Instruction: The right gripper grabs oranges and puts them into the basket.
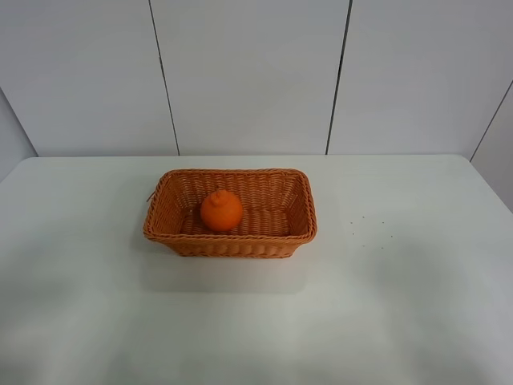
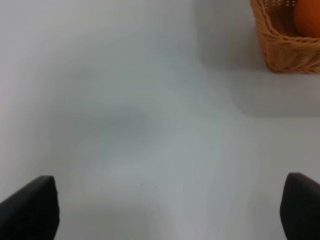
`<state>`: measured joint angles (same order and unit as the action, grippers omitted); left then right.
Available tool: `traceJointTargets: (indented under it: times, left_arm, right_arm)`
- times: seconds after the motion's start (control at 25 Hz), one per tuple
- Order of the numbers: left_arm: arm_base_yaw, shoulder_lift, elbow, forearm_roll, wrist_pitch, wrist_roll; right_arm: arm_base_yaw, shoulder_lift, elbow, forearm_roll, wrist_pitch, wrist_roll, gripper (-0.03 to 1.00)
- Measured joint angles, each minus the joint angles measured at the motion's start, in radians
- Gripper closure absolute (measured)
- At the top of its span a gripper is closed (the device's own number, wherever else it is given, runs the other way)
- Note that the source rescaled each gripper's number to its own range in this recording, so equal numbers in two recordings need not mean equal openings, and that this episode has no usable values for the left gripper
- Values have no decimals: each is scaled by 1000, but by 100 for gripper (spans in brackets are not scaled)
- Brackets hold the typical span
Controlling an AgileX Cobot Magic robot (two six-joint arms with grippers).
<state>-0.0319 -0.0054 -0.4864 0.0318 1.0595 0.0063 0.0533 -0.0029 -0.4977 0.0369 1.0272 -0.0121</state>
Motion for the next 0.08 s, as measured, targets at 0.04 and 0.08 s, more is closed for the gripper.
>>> traceJointTargets:
  times: [0.04,0.08]
  left_arm:
    - [0,0,0,0,0,0]
    - [0,0,0,0,0,0]
  right_arm:
    - [0,0,0,0,0,0,-3]
    - [0,0,0,0,0,0,-3]
